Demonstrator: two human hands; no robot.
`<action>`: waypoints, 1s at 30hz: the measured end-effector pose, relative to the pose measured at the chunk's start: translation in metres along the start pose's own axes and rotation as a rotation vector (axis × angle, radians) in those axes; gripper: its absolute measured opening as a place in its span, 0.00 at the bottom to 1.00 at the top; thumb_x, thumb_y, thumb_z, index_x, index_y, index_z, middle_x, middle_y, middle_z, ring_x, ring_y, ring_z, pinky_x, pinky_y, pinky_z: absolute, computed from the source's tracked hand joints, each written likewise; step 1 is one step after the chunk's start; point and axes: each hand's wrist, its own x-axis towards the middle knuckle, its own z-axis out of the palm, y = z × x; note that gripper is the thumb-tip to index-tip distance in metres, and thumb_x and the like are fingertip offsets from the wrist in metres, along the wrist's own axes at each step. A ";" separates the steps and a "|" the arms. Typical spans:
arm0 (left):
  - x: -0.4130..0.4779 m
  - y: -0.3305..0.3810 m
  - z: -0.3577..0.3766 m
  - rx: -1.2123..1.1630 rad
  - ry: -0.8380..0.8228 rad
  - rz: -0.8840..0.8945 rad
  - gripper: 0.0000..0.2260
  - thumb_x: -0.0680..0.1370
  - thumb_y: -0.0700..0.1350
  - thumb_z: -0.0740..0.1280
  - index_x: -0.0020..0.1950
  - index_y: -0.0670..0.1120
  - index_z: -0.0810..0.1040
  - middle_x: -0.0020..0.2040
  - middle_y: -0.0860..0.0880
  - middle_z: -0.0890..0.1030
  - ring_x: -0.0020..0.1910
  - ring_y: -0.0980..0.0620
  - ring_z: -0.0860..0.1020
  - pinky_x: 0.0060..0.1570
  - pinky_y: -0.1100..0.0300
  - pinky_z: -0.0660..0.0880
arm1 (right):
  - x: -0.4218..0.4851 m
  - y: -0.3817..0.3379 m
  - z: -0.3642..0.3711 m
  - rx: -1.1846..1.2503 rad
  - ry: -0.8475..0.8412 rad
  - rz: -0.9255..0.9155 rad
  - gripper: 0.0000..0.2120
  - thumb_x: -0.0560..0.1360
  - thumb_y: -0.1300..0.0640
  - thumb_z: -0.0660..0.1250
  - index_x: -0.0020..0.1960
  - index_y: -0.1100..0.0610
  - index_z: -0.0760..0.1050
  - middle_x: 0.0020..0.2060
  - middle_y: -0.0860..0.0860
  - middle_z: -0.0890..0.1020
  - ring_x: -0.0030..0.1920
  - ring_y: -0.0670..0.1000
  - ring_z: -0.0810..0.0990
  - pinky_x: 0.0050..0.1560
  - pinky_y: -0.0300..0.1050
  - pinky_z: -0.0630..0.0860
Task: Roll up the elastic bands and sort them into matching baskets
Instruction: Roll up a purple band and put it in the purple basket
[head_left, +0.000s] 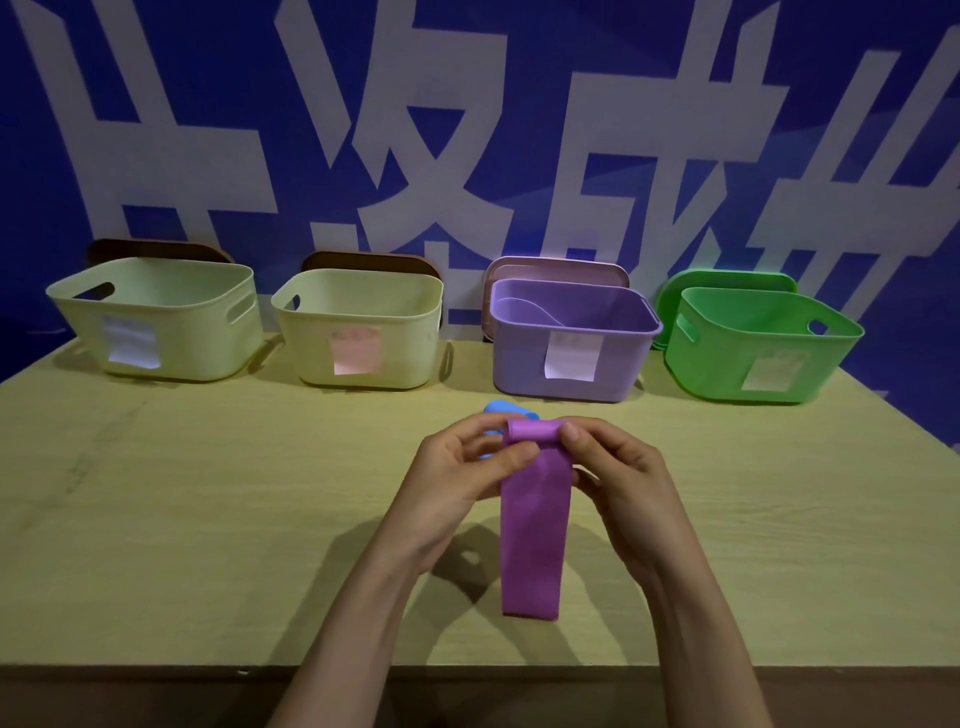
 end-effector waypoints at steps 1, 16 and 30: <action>-0.001 -0.001 0.000 0.018 -0.007 -0.026 0.14 0.69 0.41 0.72 0.53 0.43 0.81 0.48 0.44 0.84 0.45 0.53 0.82 0.45 0.60 0.79 | 0.001 0.000 0.000 0.019 -0.001 0.005 0.08 0.69 0.55 0.67 0.43 0.55 0.84 0.43 0.50 0.85 0.42 0.45 0.81 0.40 0.36 0.76; -0.002 0.004 0.005 0.055 0.094 -0.048 0.09 0.68 0.36 0.74 0.47 0.44 0.84 0.39 0.46 0.85 0.39 0.53 0.83 0.38 0.62 0.78 | -0.004 -0.005 -0.002 0.020 -0.029 -0.081 0.12 0.65 0.65 0.70 0.43 0.52 0.85 0.46 0.51 0.86 0.49 0.46 0.83 0.46 0.36 0.78; -0.003 0.009 0.011 -0.019 0.088 0.012 0.11 0.67 0.46 0.72 0.46 0.45 0.85 0.43 0.44 0.85 0.40 0.52 0.81 0.40 0.63 0.78 | -0.005 -0.011 -0.009 -0.202 -0.090 -0.144 0.17 0.70 0.62 0.71 0.58 0.53 0.78 0.50 0.48 0.85 0.49 0.46 0.82 0.50 0.38 0.78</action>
